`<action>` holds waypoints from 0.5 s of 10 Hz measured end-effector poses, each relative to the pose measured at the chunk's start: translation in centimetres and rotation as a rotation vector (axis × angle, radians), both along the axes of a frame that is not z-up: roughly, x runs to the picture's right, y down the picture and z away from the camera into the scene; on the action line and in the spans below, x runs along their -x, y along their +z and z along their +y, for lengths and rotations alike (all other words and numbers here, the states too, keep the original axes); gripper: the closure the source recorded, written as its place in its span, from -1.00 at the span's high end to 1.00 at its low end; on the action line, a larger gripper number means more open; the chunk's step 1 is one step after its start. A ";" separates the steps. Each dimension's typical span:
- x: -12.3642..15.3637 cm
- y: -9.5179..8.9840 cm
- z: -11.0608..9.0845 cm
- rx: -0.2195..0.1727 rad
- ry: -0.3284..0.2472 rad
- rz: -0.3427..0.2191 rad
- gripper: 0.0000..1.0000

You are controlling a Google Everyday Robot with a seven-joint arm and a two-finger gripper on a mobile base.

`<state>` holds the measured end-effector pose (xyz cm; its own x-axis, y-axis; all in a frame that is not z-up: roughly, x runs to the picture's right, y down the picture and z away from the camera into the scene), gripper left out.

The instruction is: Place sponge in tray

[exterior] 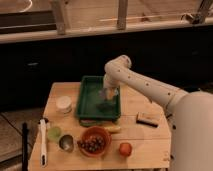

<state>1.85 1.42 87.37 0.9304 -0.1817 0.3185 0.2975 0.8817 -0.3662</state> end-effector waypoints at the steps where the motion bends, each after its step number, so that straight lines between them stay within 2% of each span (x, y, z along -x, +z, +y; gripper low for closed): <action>1: 0.0 0.0 -0.1 0.000 0.000 -0.002 -0.75; 3: -0.1 0.0 0.1 0.001 0.001 0.003 -0.62; 4: 0.0 0.0 0.2 0.000 0.002 0.007 -0.38; 5: 0.3 0.1 0.2 -0.001 -0.003 0.010 -0.03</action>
